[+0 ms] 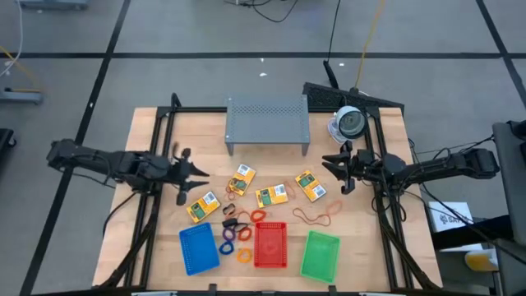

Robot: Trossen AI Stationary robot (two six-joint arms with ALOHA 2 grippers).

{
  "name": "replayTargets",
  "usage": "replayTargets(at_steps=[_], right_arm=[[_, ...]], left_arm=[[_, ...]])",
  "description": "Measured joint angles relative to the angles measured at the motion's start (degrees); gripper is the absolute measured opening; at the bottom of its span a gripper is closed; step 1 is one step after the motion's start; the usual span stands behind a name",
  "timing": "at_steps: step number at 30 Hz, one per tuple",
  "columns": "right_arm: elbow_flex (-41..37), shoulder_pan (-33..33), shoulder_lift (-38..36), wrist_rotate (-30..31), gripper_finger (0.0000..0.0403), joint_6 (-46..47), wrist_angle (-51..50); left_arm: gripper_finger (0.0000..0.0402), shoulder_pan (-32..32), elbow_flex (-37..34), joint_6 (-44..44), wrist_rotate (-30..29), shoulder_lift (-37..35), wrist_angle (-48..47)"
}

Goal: Pick & Place Office Desk Supplies
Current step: Put the crayon box into the blue bin

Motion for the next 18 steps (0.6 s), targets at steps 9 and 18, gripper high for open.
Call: replayTargets(at_steps=[9, 18], right_arm=[[0.0, 0.02, 1.37, -0.15, 0.0094, 1.73, -0.18], [0.0, 0.02, 2.3, -0.33, 0.0094, 1.73, -0.08]], left_arm=[[0.0118, -9.59, 12.37, -1.27, -4.14, 15.18, -12.71], [0.0118, -16.2, 13.91, -13.67, -10.35, 15.9, -18.67]])
